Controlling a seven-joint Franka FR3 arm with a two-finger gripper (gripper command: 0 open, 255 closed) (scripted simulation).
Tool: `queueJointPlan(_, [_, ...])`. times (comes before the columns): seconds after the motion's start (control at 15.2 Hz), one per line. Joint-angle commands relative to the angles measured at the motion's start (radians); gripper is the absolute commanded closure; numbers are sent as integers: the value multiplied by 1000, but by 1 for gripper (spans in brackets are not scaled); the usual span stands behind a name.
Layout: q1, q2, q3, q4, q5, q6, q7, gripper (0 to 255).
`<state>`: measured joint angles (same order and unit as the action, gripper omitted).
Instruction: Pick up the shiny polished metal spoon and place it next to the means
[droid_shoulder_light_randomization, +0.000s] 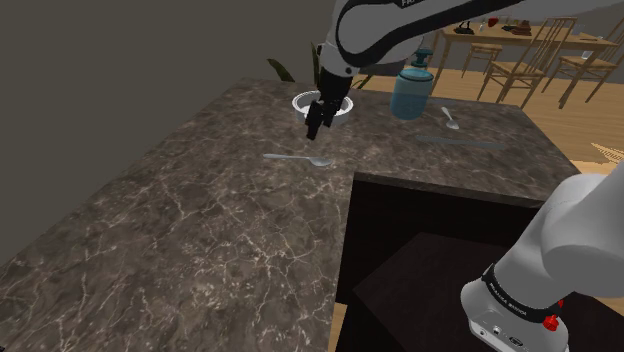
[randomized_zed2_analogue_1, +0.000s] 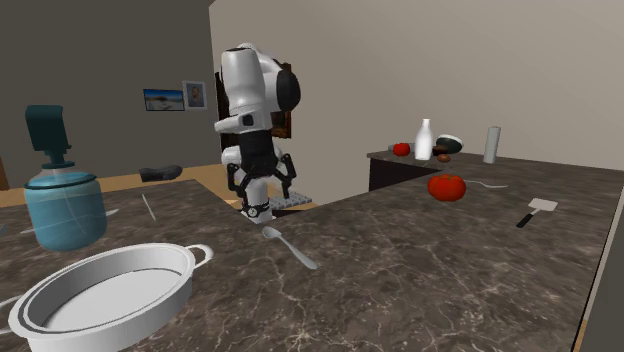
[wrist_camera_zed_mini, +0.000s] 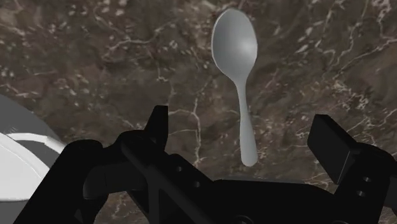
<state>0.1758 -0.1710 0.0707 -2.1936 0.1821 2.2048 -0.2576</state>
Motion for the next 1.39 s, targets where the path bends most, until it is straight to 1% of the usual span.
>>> queueJointPlan(0.0, [13,68,11,34,11,38,-12,0])
queueJointPlan(0.26, [35,185,31,104,26,91,-32,0])
queueJointPlan(0.79, [43,251,39,81,30,181,-34,0])
queueJointPlan(1.25, [43,251,39,81,30,181,-34,0])
queueJointPlan(1.32, [43,251,39,81,30,181,-34,255])
